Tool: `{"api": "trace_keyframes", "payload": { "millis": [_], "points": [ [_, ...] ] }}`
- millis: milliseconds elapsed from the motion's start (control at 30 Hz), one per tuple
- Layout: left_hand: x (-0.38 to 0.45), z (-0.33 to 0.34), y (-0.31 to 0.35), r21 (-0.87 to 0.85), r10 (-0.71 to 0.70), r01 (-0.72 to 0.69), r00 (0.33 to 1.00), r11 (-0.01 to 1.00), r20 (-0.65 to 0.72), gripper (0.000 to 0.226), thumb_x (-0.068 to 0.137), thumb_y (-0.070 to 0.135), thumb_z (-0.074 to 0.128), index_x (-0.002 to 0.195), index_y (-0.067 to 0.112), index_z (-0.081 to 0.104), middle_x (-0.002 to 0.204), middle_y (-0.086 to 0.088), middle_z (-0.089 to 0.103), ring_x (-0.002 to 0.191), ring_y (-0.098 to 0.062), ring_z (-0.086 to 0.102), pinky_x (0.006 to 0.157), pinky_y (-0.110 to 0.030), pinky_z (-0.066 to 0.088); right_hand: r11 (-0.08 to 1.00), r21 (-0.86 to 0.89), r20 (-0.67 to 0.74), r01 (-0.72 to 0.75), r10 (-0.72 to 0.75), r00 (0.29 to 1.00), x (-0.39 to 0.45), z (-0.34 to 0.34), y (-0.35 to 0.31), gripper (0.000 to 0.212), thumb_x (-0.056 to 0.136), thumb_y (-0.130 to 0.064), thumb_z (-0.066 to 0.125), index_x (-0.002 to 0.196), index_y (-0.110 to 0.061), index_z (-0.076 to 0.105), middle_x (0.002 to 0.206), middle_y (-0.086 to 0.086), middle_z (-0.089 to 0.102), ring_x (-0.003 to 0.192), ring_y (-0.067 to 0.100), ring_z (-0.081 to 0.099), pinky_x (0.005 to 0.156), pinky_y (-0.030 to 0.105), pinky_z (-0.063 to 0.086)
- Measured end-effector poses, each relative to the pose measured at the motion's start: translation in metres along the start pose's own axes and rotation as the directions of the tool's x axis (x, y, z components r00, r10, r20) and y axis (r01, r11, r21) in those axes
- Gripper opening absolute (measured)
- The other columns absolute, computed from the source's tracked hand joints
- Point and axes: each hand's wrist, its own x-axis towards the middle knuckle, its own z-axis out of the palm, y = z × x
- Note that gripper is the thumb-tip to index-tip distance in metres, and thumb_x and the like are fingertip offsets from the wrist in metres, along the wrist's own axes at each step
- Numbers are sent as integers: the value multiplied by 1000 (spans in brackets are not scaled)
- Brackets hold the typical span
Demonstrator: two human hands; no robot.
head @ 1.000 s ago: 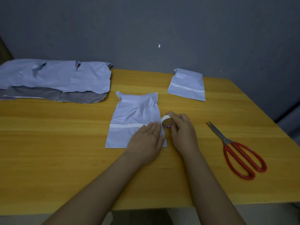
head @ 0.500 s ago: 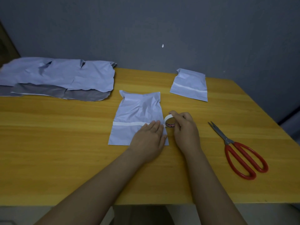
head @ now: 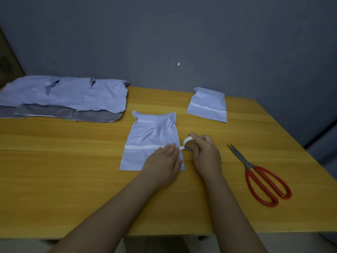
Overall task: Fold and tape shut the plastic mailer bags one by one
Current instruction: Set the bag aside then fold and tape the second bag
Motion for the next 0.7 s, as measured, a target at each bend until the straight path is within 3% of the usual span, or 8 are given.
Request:
{"api": "trace_keyframes", "payload": {
  "millis": [133,233,333,433,600,700],
  "points": [
    [-1,-1,3,-6,-15,15,999,1000,30,56,103,39,18,152,13,14,159,-3,8,146,-14,4,119,-32,5,999,-32,12,28,-28,1000,3,-3,2,43,92,-1,46,124,-23,63,100,2,56,82,15,50,61,25,32],
    [-3,-5,2,-165,-44,62,993,984,109,59,102,44,16,153,17,7,160,4,3,145,-6,-2,117,-38,-11,1000,-13,16,7,-7,1000,2,-4,3,44,91,-1,47,126,-23,61,103,3,56,88,20,53,63,26,34],
    [-8,-5,-2,-295,-78,93,995,951,62,57,102,45,18,153,22,8,159,7,6,144,-2,-2,114,-36,-15,1000,-3,27,-2,2,1000,1,-3,3,44,92,-2,45,127,-24,60,104,2,56,88,20,53,63,26,34],
    [-8,0,-2,-191,-100,100,995,976,7,53,102,46,18,151,27,18,160,1,-6,145,-14,-14,116,-40,-8,1000,-6,44,1,-1,999,0,-3,3,44,93,-3,43,128,-25,60,103,0,55,86,17,51,62,25,32],
    [-9,5,2,33,-151,150,988,988,43,58,99,54,14,152,32,3,159,-10,-12,145,-27,-15,115,-51,-7,999,-31,60,6,-4,998,3,-4,4,45,94,-4,42,130,-27,58,106,0,55,86,16,51,61,26,33],
    [-6,0,3,65,-156,151,984,986,86,60,98,55,13,152,32,1,159,-11,-11,145,-29,-14,114,-55,-8,1000,-27,74,6,-4,997,5,-5,5,46,94,-4,43,130,-27,57,107,-1,55,87,15,51,62,26,34]
  ]
}}
